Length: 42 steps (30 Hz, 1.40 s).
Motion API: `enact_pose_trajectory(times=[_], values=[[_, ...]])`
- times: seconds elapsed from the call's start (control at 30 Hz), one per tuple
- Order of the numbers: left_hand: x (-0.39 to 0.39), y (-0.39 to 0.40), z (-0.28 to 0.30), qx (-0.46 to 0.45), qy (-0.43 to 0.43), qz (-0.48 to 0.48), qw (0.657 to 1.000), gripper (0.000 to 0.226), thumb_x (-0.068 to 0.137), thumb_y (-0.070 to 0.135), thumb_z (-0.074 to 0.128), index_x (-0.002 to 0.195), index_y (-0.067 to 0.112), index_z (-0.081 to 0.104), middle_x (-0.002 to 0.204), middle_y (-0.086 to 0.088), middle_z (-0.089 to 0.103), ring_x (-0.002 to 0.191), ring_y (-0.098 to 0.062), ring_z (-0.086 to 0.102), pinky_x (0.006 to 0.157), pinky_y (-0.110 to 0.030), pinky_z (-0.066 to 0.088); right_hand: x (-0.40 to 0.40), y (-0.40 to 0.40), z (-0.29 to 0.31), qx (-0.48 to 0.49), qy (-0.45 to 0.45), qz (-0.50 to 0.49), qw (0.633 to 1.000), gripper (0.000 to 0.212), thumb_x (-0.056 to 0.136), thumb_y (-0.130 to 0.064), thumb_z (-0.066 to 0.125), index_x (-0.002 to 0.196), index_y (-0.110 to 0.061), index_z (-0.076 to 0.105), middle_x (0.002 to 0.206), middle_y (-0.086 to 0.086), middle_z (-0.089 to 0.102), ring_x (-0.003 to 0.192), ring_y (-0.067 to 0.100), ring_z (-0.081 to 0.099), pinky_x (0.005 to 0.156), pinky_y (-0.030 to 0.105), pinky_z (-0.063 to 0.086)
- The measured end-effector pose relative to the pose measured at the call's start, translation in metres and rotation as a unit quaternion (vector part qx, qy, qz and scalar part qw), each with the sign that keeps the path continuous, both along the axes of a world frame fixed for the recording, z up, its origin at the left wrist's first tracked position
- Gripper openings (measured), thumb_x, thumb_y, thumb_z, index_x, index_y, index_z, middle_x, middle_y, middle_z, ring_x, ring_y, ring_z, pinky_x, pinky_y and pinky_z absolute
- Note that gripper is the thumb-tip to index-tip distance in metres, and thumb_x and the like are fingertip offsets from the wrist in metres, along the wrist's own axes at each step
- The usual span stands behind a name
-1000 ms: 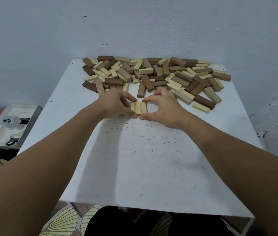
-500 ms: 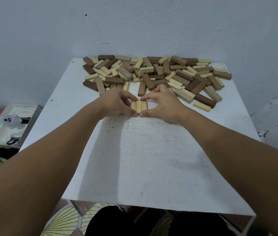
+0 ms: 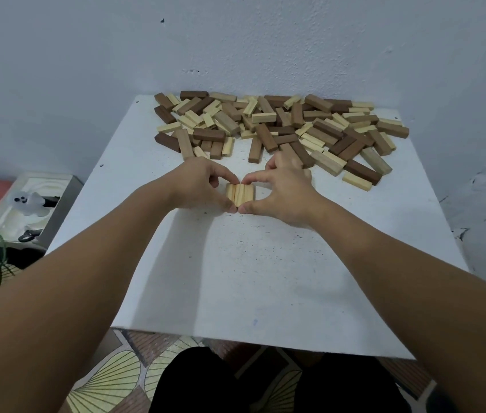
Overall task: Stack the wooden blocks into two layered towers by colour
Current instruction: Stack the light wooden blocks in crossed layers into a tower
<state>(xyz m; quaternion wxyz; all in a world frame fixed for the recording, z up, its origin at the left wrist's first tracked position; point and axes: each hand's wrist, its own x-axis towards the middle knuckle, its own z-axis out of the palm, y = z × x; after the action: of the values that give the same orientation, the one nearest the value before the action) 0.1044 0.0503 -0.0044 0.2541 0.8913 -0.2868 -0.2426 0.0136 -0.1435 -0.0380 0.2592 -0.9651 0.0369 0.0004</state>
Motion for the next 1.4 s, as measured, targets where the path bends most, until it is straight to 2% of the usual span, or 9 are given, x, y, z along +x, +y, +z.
enact_pose_trajectory(times=[0.1, 0.27, 0.47, 0.63, 0.83, 1.07, 1.17, 1.4], values=[[-0.01, 0.023, -0.004, -0.004, 0.003, 0.015, 1.0, 0.052, 0.071, 0.04, 0.093, 0.119, 0.041, 0.073, 0.066, 0.008, 0.034, 0.059, -0.012, 0.033, 0.058, -0.028, 0.026, -0.011, 0.021, -0.006, -0.008, -0.003, -0.002, 1.0, 0.063, 0.071, -0.077, 0.075, 0.127, -0.053, 0.064, 0.114, -0.01, 0.035, 0.115, 0.013, 0.031, 0.095, 0.035, 0.022], [-0.028, 0.051, -0.008, -0.007, 0.018, 0.025, 0.999, 0.051, 0.072, 0.041, 0.093, 0.119, 0.043, 0.072, 0.055, 0.013, 0.03, 0.051, -0.008, 0.031, 0.057, -0.028, 0.024, -0.032, 0.046, -0.014, 0.02, -0.011, -0.016, 1.0, 0.06, 0.071, -0.077, 0.074, 0.126, -0.056, 0.062, 0.114, -0.013, 0.034, 0.113, 0.01, 0.031, 0.099, 0.034, 0.022], [-0.052, 0.068, -0.01, -0.022, 0.023, 0.021, 0.999, 0.051, 0.073, 0.04, 0.092, 0.121, 0.043, 0.072, 0.052, 0.013, 0.03, 0.051, -0.009, 0.031, 0.058, -0.028, 0.024, -0.056, 0.061, -0.016, 0.026, -0.014, -0.012, 0.999, 0.059, 0.071, -0.076, 0.075, 0.125, -0.056, 0.062, 0.111, -0.015, 0.032, 0.11, 0.008, 0.029, 0.097, 0.031, 0.018], [-0.062, 0.074, -0.015, -0.042, 0.03, 0.014, 0.999, 0.052, 0.073, 0.039, 0.093, 0.12, 0.041, 0.073, 0.054, 0.013, 0.031, 0.051, -0.008, 0.031, 0.057, -0.027, 0.024, -0.069, 0.062, -0.016, 0.029, -0.014, -0.004, 0.999, 0.06, 0.071, -0.075, 0.075, 0.126, -0.055, 0.063, 0.111, -0.015, 0.033, 0.112, 0.008, 0.029, 0.096, 0.03, 0.018], [-0.063, 0.074, -0.014, -0.055, 0.053, 0.015, 0.997, 0.05, 0.074, 0.035, 0.093, 0.119, 0.039, 0.073, 0.056, 0.013, 0.032, 0.052, -0.008, 0.03, 0.049, -0.018, 0.024, -0.069, 0.061, -0.018, 0.022, -0.011, 0.001, 1.0, 0.059, 0.072, -0.077, 0.073, 0.126, -0.058, 0.06, 0.114, -0.014, 0.035, 0.116, 0.008, 0.031, 0.099, 0.033, 0.021], [-0.063, 0.073, -0.017, -0.061, 0.058, 0.022, 0.996, 0.048, 0.07, 0.033, 0.095, 0.112, 0.039, 0.073, 0.066, 0.006, 0.042, 0.058, -0.009, 0.037, 0.06, -0.028, 0.03, -0.069, 0.06, -0.023, 0.008, -0.022, 0.003, 1.0, 0.061, 0.072, -0.076, 0.072, 0.127, -0.055, 0.057, 0.118, -0.014, 0.038, 0.12, 0.01, 0.033, 0.103, 0.037, 0.024], [-0.063, 0.071, -0.015, -0.056, 0.068, 0.012, 0.996, 0.052, 0.069, 0.033, 0.096, 0.114, 0.04, 0.071, 0.071, 0.004, 0.047, 0.063, -0.01, 0.042, 0.063, -0.033, 0.033, -0.069, 0.06, -0.022, 0.008, -0.02, 0.006, 1.0, 0.062, 0.07, -0.076, 0.072, 0.126, -0.055, 0.056, 0.119, -0.014, 0.038, 0.12, 0.01, 0.033, 0.102, 0.036, 0.024], [-0.059, 0.07, -0.011, -0.051, 0.082, 0.008, 0.995, 0.057, 0.067, 0.031, 0.097, 0.117, 0.04, 0.07, 0.075, 0.001, 0.048, 0.067, -0.013, 0.043, 0.064, -0.031, 0.033, -0.07, 0.061, -0.02, 0.013, -0.021, 0.003, 1.0, 0.059, 0.071, -0.072, 0.076, 0.124, -0.054, 0.057, 0.118, -0.014, 0.038, 0.119, 0.01, 0.033, 0.101, 0.034, 0.022]])
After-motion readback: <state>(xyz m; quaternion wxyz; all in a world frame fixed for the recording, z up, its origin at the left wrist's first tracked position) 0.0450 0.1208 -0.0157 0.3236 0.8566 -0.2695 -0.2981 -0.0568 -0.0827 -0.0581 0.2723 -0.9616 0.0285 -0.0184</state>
